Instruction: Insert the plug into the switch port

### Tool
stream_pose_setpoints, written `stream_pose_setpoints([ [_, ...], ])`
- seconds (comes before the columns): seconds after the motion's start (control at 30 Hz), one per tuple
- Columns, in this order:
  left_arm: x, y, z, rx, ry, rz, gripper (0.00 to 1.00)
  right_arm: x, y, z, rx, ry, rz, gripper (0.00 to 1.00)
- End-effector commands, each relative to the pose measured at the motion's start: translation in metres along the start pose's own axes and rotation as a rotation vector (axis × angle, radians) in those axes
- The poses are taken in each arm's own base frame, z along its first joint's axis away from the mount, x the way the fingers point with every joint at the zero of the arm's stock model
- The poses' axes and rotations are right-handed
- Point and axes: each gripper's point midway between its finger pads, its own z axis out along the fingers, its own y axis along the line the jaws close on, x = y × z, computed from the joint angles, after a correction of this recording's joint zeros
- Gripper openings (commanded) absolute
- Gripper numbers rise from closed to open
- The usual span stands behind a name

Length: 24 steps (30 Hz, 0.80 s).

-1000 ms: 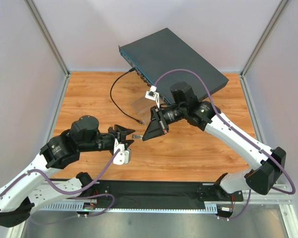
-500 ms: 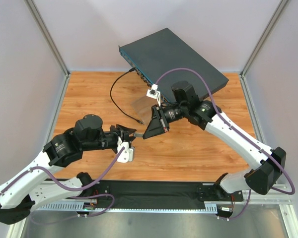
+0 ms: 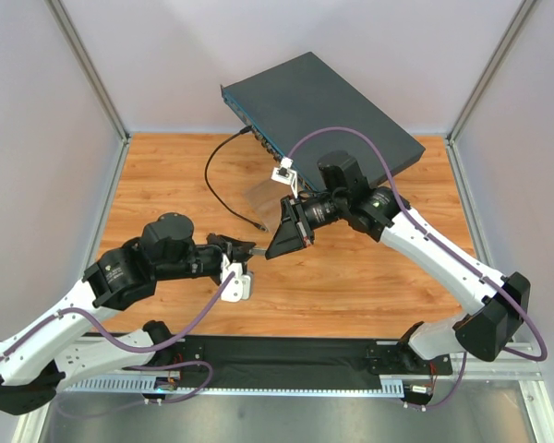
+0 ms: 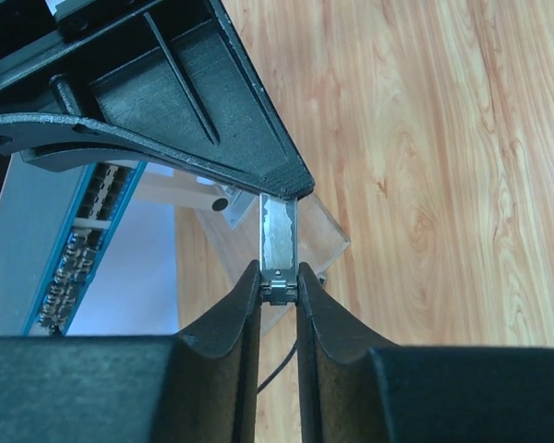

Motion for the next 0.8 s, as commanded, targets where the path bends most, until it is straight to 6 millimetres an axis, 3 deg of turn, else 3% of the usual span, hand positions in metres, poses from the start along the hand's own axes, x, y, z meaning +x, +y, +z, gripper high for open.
stream_pose_setpoints([
  [0.0,-0.016,0.016,-0.006,-0.052,-0.042,0.007,0.19,-0.002,-0.005,0.001,0.009,-0.006,-0.008,0.0],
  [0.1,-0.016,0.018,-0.006,-0.058,-0.042,-0.012,0.01,-0.005,-0.003,0.0,0.017,-0.014,-0.019,0.02],
  [0.13,-0.017,0.019,-0.008,-0.067,-0.042,-0.046,0.0,-0.009,-0.006,-0.001,0.048,-0.028,-0.019,0.09],
  [0.17,-0.017,0.02,-0.007,-0.068,-0.038,-0.075,0.0,-0.012,-0.006,-0.003,0.061,-0.038,-0.024,0.19],
  [0.2,-0.017,0.021,-0.007,-0.071,-0.03,-0.099,0.0,-0.015,-0.004,-0.005,0.067,-0.049,-0.035,0.45],
  [0.3,-0.013,0.018,-0.005,-0.069,-0.004,-0.208,0.0,-0.032,0.004,-0.018,0.103,-0.101,-0.09,0.82],
  [0.33,-0.011,0.017,-0.005,-0.071,0.006,-0.235,0.0,-0.037,0.005,-0.023,0.128,-0.122,-0.108,0.86],
  [0.43,-0.006,0.011,-0.002,-0.07,0.028,-0.356,0.0,-0.055,0.016,-0.046,0.19,-0.212,-0.185,0.95],
  [0.6,0.006,0.008,0.005,-0.059,0.058,-0.643,0.0,-0.074,0.045,-0.098,0.29,-0.401,-0.285,0.99],
  [0.67,0.015,0.011,0.013,-0.054,0.108,-0.745,0.0,-0.082,0.041,-0.123,0.374,-0.495,-0.286,1.0],
  [0.7,0.016,0.022,0.012,-0.082,0.119,-0.799,0.0,-0.08,0.044,-0.137,0.4,-0.549,-0.273,1.0],
  [0.77,0.025,0.025,0.019,-0.07,0.174,-0.85,0.0,-0.083,0.028,-0.171,0.495,-0.65,-0.218,1.0],
])
